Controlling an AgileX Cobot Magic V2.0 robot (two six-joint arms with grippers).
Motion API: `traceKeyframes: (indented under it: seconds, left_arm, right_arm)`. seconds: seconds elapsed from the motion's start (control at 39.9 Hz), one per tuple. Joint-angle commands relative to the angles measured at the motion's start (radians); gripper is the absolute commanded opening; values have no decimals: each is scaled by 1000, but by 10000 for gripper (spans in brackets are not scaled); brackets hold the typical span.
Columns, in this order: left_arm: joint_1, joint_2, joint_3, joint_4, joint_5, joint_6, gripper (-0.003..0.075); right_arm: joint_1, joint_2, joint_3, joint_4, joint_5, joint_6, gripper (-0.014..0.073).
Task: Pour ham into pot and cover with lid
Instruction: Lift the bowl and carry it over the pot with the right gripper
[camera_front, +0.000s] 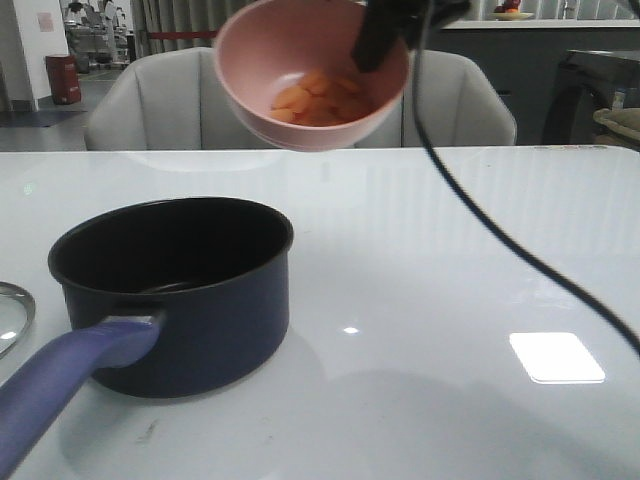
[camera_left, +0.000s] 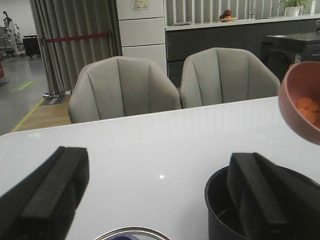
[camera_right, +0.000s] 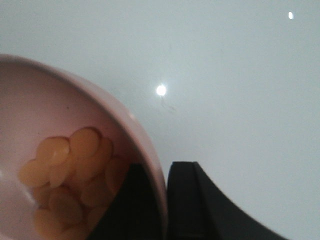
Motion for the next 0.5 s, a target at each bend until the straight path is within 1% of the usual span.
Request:
traceKeyframes:
  seconds: [0.0,0.18,0.25,0.4,0.48]
  left_arm:
    - [-7,9,-25,-3,-79,-1,608]
    - [-7,9,-25,-3,-79,-1,608]
    - [-7,9,-25,-3,-79,-1,608]
    - [-7,9,-25,-3,-79,-1,608]
    - [-7,9,-25,-3,-79,-1,608]
  right_arm:
    - [49,-26,-38,-72,-185,-5,139]
    - [74,27,-31,-95,-360,-5,139]
    - [74,39,-5,-104,-473,-6,139]
    - [74,42,103,-121,-780,-8,139]
    - [74,42,164,-121,-914,-42,139]
